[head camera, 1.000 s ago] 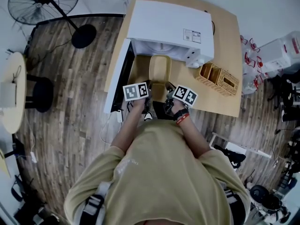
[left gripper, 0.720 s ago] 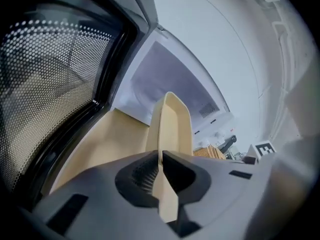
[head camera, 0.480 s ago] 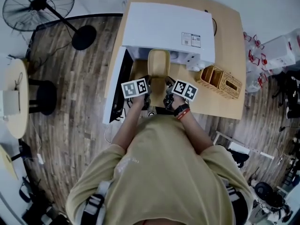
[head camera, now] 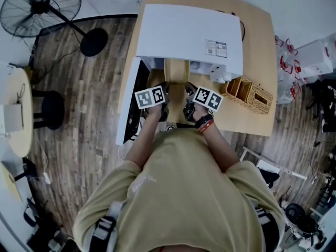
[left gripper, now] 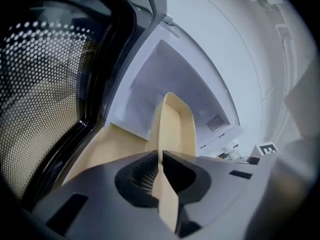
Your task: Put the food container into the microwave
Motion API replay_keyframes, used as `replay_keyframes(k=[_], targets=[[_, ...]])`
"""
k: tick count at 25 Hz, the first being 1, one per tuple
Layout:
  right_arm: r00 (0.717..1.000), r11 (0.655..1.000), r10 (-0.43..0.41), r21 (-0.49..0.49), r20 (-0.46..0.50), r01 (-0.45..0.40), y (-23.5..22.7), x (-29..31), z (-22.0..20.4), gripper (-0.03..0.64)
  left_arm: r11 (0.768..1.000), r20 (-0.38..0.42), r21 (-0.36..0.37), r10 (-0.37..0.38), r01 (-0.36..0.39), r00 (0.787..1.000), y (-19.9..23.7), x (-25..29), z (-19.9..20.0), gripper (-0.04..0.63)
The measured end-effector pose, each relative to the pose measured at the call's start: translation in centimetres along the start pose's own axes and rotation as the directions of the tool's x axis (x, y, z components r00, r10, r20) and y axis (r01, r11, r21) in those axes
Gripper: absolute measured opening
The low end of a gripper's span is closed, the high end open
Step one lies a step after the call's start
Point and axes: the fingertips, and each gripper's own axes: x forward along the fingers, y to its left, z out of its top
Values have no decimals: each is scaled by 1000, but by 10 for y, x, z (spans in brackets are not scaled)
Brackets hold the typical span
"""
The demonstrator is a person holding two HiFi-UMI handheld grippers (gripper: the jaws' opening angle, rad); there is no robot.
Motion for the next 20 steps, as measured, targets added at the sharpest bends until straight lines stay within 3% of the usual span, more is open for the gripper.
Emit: replay_keyframes(k=[7,13,20], targets=[[1000,1000,8,10,23,-8,2,8,19,34,999,13,-4,-36,36,999,-4,11,18,44],[999,987,-13,-157,46,20,9,17,37,34,1000,25,25,-12,11,1000,-5,22,31,44],[999,989,-8,-145,51,15,5,31,53,34,999,48,35,-25,23,999,-8,36,49,44]])
